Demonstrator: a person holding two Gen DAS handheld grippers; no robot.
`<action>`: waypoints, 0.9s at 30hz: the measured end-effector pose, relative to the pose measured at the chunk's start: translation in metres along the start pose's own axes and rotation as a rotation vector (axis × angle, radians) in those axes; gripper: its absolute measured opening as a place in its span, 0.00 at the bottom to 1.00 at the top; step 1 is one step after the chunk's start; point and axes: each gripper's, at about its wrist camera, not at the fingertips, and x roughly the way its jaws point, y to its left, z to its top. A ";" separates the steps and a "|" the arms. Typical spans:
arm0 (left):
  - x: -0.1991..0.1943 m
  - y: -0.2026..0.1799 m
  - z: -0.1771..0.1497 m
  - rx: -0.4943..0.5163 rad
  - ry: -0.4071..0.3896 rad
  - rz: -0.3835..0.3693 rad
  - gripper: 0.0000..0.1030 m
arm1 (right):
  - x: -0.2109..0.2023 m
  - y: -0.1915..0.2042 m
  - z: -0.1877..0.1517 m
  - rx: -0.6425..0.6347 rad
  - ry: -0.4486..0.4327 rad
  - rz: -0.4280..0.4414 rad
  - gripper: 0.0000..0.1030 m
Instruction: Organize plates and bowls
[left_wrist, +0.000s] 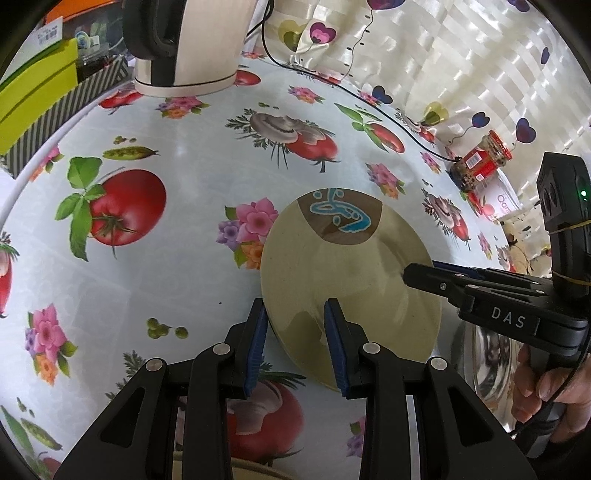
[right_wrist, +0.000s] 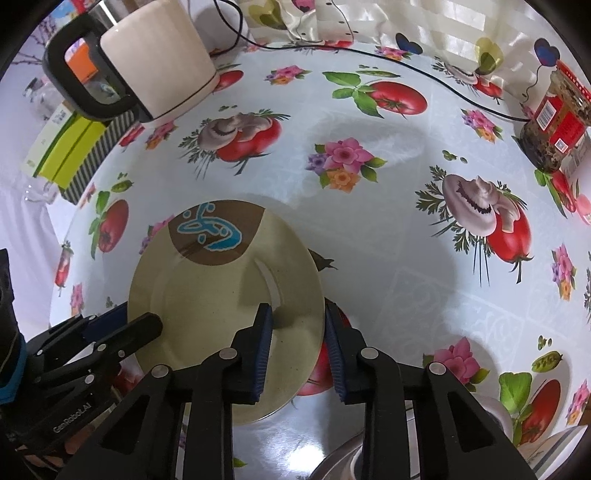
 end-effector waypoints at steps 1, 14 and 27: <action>-0.003 0.000 0.000 0.000 -0.005 0.001 0.31 | -0.001 0.001 0.000 -0.001 -0.003 0.002 0.27; -0.034 -0.002 -0.006 0.006 -0.052 0.018 0.32 | -0.026 0.018 -0.008 -0.014 -0.051 0.015 0.27; -0.064 0.002 -0.027 -0.001 -0.077 0.031 0.31 | -0.049 0.038 -0.029 -0.024 -0.082 0.032 0.27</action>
